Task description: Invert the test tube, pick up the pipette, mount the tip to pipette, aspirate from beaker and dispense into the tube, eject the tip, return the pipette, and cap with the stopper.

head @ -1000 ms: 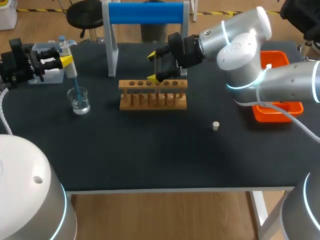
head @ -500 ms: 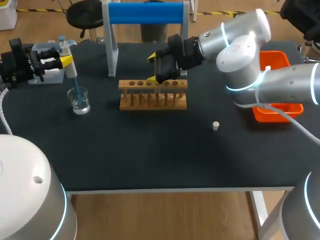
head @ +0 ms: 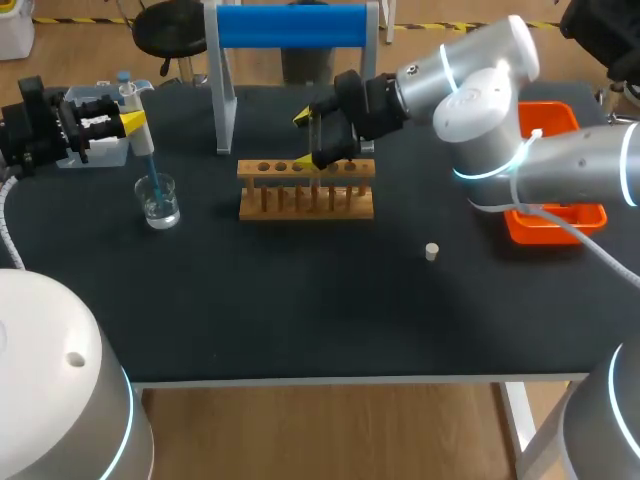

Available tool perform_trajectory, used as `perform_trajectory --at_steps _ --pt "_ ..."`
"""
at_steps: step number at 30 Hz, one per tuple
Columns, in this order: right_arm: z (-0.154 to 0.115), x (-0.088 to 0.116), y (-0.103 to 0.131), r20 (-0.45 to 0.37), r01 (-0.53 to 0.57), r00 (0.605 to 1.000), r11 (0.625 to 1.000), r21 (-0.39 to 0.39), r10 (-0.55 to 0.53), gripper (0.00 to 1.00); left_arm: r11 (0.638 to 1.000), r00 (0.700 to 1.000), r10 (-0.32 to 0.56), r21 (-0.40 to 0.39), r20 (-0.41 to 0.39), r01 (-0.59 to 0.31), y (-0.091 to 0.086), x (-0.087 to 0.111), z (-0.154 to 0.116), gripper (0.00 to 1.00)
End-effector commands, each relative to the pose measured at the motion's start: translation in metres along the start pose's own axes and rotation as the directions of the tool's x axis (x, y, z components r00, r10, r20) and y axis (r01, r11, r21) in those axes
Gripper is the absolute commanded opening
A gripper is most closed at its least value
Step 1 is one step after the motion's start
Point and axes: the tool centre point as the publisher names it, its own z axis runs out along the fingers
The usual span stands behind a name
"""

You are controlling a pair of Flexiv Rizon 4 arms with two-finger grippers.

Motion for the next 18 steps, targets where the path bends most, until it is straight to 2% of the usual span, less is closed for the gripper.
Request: perform_trajectory --at_steps 1,18 --pt "-0.0004 -0.0031 -0.0002 -0.011 0.003 1.000 1.000 0.004 -0.003 1.00 1.000 1.000 0.001 0.000 -0.001 -0.001 -0.0004 0.0005 -0.0008 0.00" --pt "-0.0020 -0.0003 0.0040 -0.023 0.014 1.000 1.000 0.005 -0.013 1.00 1.000 1.000 0.001 0.000 -0.001 -0.001 -0.0004 0.0005 -0.0008 0.00"
